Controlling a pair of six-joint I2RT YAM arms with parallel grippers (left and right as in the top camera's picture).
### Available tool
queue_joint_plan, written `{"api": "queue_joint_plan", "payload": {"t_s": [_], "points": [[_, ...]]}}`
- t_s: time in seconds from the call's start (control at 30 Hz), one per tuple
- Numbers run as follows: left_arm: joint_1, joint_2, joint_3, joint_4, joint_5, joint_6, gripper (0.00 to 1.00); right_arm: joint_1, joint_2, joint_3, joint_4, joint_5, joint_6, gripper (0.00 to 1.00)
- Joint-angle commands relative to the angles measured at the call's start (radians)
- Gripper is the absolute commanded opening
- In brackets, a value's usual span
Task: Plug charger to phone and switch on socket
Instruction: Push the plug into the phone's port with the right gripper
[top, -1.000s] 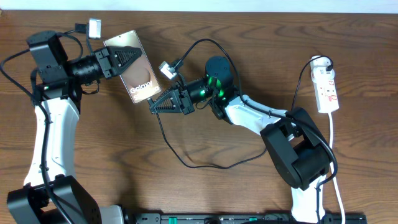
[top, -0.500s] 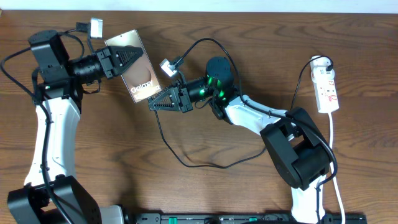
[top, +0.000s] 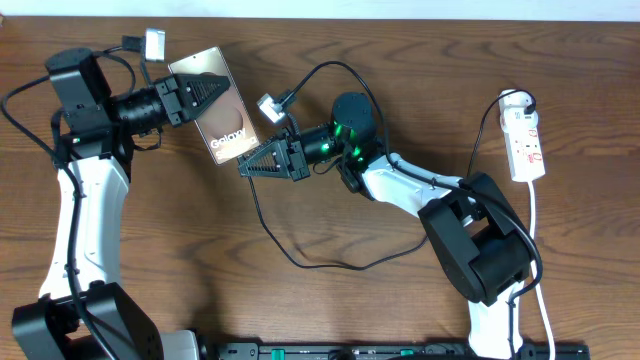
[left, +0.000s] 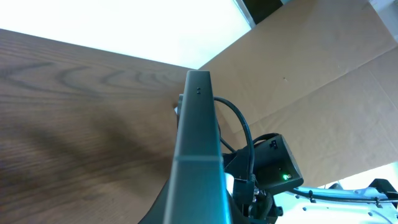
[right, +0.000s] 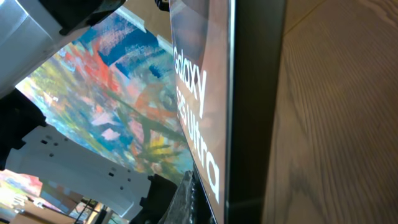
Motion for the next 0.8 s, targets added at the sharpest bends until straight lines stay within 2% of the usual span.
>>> {"api": "queue_joint_plan", "payload": {"t_s": [0.0, 0.07, 0.23, 0.3, 0.33, 0.43, 0.47, 0.77], "points": [[-0.033, -0.005, -0.003, -0.021, 0.078, 0.007, 0.07, -0.03, -0.011, 0.032, 0.022, 0.213, 0.01, 0.02], [-0.033, -0.005, -0.003, -0.021, 0.078, 0.007, 0.07, -0.03, -0.011, 0.032, 0.022, 0.213, 0.01, 0.05], [-0.033, -0.005, -0.003, -0.021, 0.078, 0.007, 0.07, -0.031, -0.011, 0.032, 0.022, 0.213, 0.01, 0.19], [-0.033, -0.005, -0.003, -0.021, 0.077, 0.007, 0.08, -0.031, -0.011, 0.032, 0.022, 0.213, 0.01, 0.35], [-0.033, -0.005, -0.003, -0.021, 0.075, 0.007, 0.08, -0.031, -0.011, 0.032, 0.022, 0.213, 0.01, 0.45], [-0.033, -0.005, -0.003, -0.021, 0.062, 0.007, 0.07, -0.031, -0.011, 0.032, 0.022, 0.212, 0.01, 0.94], [-0.033, -0.005, -0.003, -0.022, 0.055, 0.007, 0.08, -0.031, -0.011, 0.032, 0.022, 0.212, 0.01, 0.99], [-0.033, -0.005, -0.003, -0.023, 0.036, 0.014, 0.07, -0.032, -0.011, 0.032, 0.022, 0.212, 0.006, 0.99]]}}
